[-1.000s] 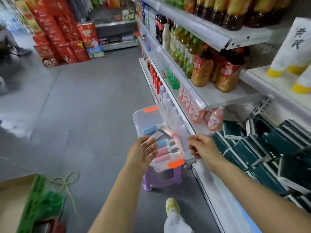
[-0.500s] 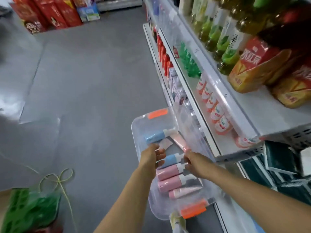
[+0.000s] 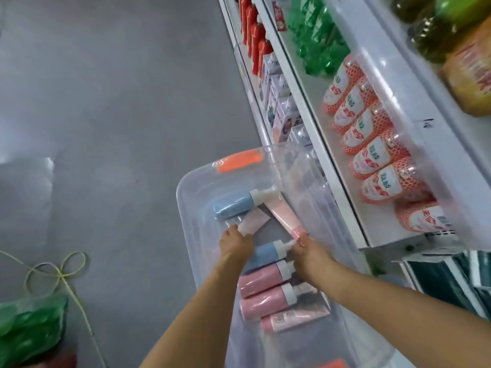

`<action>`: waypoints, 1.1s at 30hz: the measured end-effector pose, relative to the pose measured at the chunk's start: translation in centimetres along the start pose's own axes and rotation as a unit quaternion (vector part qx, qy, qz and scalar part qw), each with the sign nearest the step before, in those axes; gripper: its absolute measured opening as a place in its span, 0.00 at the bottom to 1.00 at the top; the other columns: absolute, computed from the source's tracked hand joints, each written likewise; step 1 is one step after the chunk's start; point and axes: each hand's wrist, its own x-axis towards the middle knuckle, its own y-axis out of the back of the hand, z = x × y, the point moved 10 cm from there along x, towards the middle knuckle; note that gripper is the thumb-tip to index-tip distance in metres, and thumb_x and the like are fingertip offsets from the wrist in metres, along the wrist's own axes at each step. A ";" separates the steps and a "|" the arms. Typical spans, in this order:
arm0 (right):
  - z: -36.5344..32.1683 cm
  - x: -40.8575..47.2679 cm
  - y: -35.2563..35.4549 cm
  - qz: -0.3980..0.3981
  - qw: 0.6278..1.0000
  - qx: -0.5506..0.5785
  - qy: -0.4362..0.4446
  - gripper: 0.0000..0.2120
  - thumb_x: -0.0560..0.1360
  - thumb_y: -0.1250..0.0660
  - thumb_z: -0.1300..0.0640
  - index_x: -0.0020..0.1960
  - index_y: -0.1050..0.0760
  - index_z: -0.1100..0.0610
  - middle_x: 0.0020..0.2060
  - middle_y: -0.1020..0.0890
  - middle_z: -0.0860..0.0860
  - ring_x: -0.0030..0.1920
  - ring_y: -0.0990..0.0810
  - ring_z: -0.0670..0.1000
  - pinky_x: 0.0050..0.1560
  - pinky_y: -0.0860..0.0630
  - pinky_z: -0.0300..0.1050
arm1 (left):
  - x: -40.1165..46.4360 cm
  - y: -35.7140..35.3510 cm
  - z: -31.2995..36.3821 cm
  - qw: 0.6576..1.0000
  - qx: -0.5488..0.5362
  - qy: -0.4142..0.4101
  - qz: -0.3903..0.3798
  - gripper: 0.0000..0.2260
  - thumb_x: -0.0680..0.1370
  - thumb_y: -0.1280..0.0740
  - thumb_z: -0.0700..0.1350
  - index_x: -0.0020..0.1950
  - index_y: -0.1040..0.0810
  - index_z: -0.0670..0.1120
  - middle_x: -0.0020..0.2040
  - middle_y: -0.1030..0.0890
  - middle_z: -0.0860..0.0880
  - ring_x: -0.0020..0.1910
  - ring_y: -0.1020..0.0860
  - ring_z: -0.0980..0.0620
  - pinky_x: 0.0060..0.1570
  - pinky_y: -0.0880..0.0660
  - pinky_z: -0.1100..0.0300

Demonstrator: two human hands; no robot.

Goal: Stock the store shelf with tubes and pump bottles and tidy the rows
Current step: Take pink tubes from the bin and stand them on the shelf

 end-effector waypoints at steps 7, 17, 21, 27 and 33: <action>-3.0 -2.1 3.8 0.087 0.944 -0.122 0.294 0.23 0.75 0.30 0.57 0.68 0.30 0.53 0.64 0.26 0.57 0.65 0.32 0.59 0.65 0.34 0.56 | 1.2 -0.7 1.4 0.956 0.271 -0.096 0.057 0.20 0.80 0.39 0.50 0.69 0.36 0.43 0.66 0.31 0.42 0.64 0.31 0.41 0.61 0.33 0.52; -2.0 -4.3 4.1 0.080 0.955 -0.090 0.271 0.14 0.74 0.30 0.57 0.58 0.28 0.52 0.54 0.23 0.53 0.53 0.30 0.54 0.56 0.32 0.44 | 0.6 -0.5 2.9 0.897 0.410 -0.150 0.064 0.21 0.78 0.36 0.48 0.67 0.35 0.42 0.64 0.25 0.43 0.64 0.29 0.42 0.61 0.34 0.54; -1.0 -6.7 4.4 0.108 0.949 -0.134 0.264 0.18 0.74 0.29 0.55 0.63 0.26 0.52 0.60 0.24 0.51 0.63 0.30 0.57 0.67 0.35 0.56 | -1.6 -0.8 1.2 0.959 0.262 -0.108 -0.012 0.23 0.77 0.34 0.47 0.67 0.39 0.41 0.62 0.25 0.42 0.60 0.25 0.40 0.58 0.29 0.50; 2.7 -9.9 5.3 0.107 0.962 0.197 0.158 0.14 0.76 0.34 0.58 0.62 0.26 0.54 0.46 0.25 0.45 0.43 0.30 0.42 0.44 0.37 0.33 | -8.2 -0.7 -0.7 0.990 -0.098 -0.037 -0.092 0.22 0.72 0.27 0.42 0.62 0.34 0.43 0.50 0.24 0.44 0.41 0.24 0.51 0.33 0.24 0.58; 8.5 -19.0 6.2 0.137 0.857 0.496 -0.005 0.15 0.80 0.41 0.51 0.65 0.29 0.54 0.56 0.20 0.55 0.59 0.24 0.57 0.50 0.31 0.47 | -15.8 1.3 -2.2 0.963 -0.248 -0.054 -0.088 0.18 0.72 0.26 0.39 0.60 0.26 0.38 0.40 0.20 0.44 0.31 0.24 0.53 0.24 0.25 0.59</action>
